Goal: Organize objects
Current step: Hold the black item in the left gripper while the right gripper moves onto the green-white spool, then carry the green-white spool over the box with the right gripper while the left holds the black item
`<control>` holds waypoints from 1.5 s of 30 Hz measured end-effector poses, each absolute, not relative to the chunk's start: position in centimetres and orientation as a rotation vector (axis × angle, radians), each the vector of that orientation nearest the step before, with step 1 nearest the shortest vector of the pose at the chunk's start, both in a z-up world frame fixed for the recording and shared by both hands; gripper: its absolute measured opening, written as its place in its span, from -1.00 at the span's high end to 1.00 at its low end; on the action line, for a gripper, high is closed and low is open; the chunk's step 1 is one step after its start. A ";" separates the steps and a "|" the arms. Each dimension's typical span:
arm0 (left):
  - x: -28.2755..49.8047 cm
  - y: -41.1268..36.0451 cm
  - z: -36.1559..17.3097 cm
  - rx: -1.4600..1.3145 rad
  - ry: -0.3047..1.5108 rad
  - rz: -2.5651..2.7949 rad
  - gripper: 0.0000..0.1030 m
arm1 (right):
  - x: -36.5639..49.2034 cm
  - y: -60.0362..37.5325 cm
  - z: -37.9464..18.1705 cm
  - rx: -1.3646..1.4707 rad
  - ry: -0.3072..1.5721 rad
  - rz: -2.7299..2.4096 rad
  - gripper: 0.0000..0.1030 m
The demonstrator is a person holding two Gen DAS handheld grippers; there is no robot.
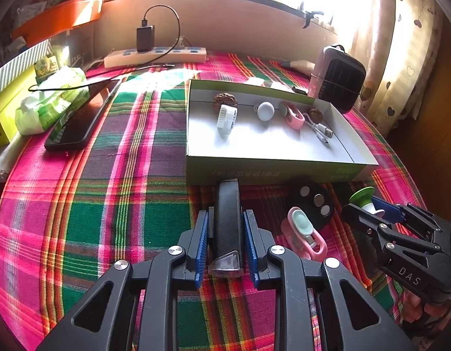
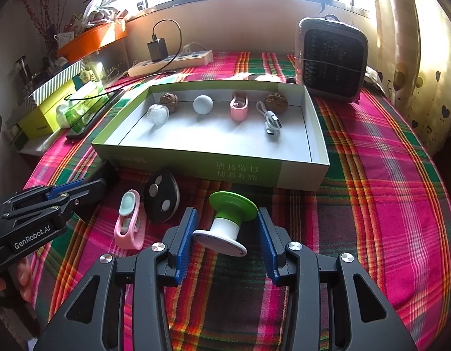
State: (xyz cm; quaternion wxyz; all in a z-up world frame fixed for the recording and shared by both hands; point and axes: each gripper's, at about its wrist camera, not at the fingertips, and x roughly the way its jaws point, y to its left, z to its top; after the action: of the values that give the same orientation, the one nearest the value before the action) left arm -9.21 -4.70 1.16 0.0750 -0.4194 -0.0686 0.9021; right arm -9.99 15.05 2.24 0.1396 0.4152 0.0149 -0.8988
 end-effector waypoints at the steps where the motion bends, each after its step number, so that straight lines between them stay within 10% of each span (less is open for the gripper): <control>1: -9.2 -4.8 1.2 -1.256 -0.204 2.708 0.59 | -10.0 15.0 2.3 1.199 0.043 -2.597 0.18; 45: -13.0 -2.9 5.6 -1.161 -0.175 2.722 0.59 | -16.6 11.9 6.0 1.125 0.068 -2.534 0.18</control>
State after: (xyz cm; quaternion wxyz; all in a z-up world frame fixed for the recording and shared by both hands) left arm -12.99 -2.95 5.58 0.0882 -0.3902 -0.0588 0.9146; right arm -16.63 11.93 5.96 0.1832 0.3989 0.0241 -0.8982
